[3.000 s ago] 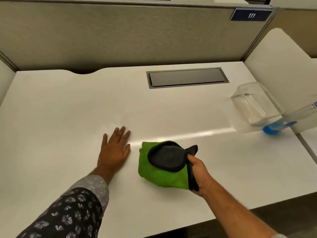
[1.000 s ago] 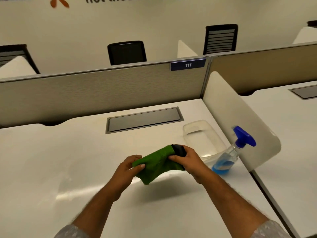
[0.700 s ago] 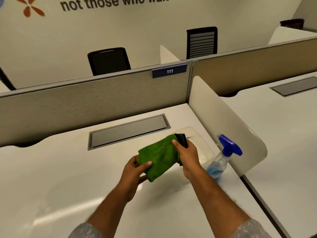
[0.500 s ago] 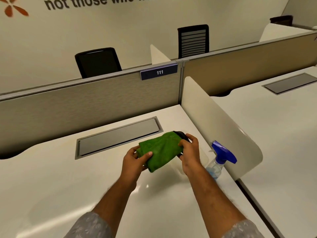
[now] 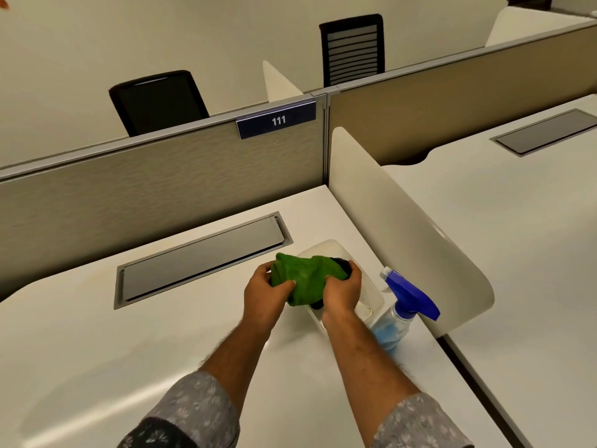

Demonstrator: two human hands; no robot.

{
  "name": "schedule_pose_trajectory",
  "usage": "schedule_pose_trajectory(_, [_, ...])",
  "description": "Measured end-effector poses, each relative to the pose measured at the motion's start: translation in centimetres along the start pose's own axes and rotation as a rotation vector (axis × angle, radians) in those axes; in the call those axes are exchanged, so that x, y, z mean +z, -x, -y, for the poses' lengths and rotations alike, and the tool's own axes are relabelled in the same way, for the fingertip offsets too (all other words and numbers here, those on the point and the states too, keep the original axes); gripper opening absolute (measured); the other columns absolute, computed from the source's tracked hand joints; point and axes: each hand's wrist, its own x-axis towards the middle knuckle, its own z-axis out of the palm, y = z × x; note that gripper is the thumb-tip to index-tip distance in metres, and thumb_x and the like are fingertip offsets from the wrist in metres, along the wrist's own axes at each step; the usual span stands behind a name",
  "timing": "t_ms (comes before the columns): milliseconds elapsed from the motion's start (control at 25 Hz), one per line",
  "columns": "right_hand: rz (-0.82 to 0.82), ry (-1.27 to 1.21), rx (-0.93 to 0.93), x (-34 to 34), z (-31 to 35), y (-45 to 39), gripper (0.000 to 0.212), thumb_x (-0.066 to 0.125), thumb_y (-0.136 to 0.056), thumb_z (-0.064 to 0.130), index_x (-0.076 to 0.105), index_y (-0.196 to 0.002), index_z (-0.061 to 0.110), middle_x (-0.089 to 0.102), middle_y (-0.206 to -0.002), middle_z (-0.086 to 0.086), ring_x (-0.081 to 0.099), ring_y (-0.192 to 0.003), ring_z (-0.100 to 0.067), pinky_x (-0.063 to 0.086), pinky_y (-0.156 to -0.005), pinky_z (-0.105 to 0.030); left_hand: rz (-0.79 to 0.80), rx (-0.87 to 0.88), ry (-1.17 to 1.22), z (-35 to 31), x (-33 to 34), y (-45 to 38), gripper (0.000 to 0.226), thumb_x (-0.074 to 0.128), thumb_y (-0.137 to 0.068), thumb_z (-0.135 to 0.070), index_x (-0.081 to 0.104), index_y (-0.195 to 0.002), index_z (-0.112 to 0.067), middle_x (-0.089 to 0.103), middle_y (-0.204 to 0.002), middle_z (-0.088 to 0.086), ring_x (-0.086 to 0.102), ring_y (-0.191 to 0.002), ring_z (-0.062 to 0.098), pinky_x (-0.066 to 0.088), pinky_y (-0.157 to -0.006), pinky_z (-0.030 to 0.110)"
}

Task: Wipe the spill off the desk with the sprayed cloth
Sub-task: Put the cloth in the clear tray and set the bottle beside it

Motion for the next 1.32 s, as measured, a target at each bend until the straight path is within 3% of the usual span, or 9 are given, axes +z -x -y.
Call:
schedule_pose_trajectory(120, [0.023,0.175,-0.027,0.0,-0.5,-0.3,0.077,0.061,-0.093,-0.013,0.039,-0.159,0.021,0.056,-0.149,-0.014,0.060,-0.133,-0.037,0.057,-0.107,-0.055,-0.011,0.023,-0.050,0.3,0.6,0.0,0.055,0.090,-0.082,-0.018,0.060,-0.128,-0.027,0.074,-0.111,0.000,0.076,-0.095,0.020,0.067,-0.085,0.045])
schedule_pose_trajectory(240, [0.006,0.361,-0.092,-0.6,-0.1,0.1,0.073,0.067,-0.093,-0.007,0.042,-0.157,0.016,0.052,-0.154,-0.015,0.056,-0.139,-0.038,0.054,-0.111,-0.053,0.011,0.031,-0.061,0.4,1.0,0.5,0.059,0.089,-0.084,-0.024,0.057,-0.134,-0.022,0.071,-0.111,-0.002,0.075,-0.098,0.020,0.066,-0.088,0.045])
schedule_pose_trajectory(360, [0.076,0.502,-0.219,-1.1,0.2,2.7,0.065,0.074,-0.093,0.004,0.051,-0.152,0.019,0.032,-0.167,-0.011,0.045,-0.150,-0.035,0.049,-0.117,-0.050,-0.013,0.057,-0.046,0.7,0.8,1.9,0.062,0.082,-0.092,-0.032,0.053,-0.145,-0.019,0.065,-0.129,-0.004,0.068,-0.114,0.018,0.061,-0.097,0.041])
schedule_pose_trajectory(440, [0.180,0.532,-0.351,-2.1,-0.5,5.5,0.063,0.076,-0.094,0.009,0.051,-0.150,0.024,0.026,-0.171,-0.004,0.039,-0.153,-0.026,0.047,-0.119,-0.041,-0.099,0.081,-0.035,1.2,0.5,3.6,0.059,0.078,-0.096,-0.032,0.053,-0.147,-0.020,0.060,-0.138,-0.007,0.060,-0.121,0.015,0.053,-0.097,0.035])
schedule_pose_trajectory(600, [0.358,0.621,-0.436,-6.3,-2.1,10.5,0.056,0.075,-0.097,0.022,0.051,-0.143,0.040,0.037,-0.163,0.010,0.042,-0.138,-0.004,0.044,-0.106,-0.019,-0.206,0.167,-0.043,3.2,0.5,7.9,0.043,0.075,-0.096,-0.016,0.059,-0.136,-0.022,0.062,-0.134,-0.007,0.059,-0.120,0.014,0.054,-0.093,0.035])
schedule_pose_trajectory(800, [0.300,0.643,-0.380,-13.7,-2.6,12.1,0.039,0.076,-0.096,0.015,0.064,-0.130,0.031,0.061,-0.139,0.007,0.060,-0.127,-0.014,0.056,-0.108,-0.038,-0.077,0.295,-0.107,5.0,2.3,12.2,0.040,0.074,-0.090,-0.002,0.065,-0.119,-0.027,0.063,-0.122,-0.017,0.059,-0.118,0.001,0.052,-0.089,0.024])
schedule_pose_trajectory(1080, [0.100,0.587,-0.340,-19.5,-1.4,10.4,0.029,0.084,-0.089,0.019,0.066,-0.110,0.030,0.068,-0.114,0.007,0.068,-0.106,-0.015,0.062,-0.092,-0.033,0.147,0.319,-0.204,4.4,6.7,15.0,0.039,0.078,-0.092,-0.007,0.064,-0.122,-0.027,0.063,-0.125,-0.010,0.065,-0.111,0.009,0.058,-0.081,0.017])
schedule_pose_trajectory(1200, [0.033,0.603,-0.367,-20.8,-0.7,8.5,0.046,0.089,-0.084,0.023,0.058,-0.117,0.030,0.064,-0.124,0.004,0.067,-0.111,-0.018,0.057,-0.084,-0.024,0.273,0.255,-0.324,3.1,8.6,14.9,0.054,0.081,-0.093,-0.021,0.056,-0.141,-0.027,0.055,-0.137,-0.014,0.065,-0.112,0.012,0.060,-0.085,0.021])
schedule_pose_trajectory(1320, [0.117,0.661,-0.312,-21.1,0.3,5.8,0.076,0.089,-0.085,0.020,0.047,-0.148,0.025,0.052,-0.155,-0.001,0.056,-0.138,-0.026,0.056,-0.107,-0.041,0.345,0.250,-0.416,2.6,9.7,14.5,0.063,0.079,-0.095,-0.030,0.050,-0.151,-0.028,0.054,-0.145,-0.012,0.064,-0.119,0.014,0.058,-0.096,0.029])
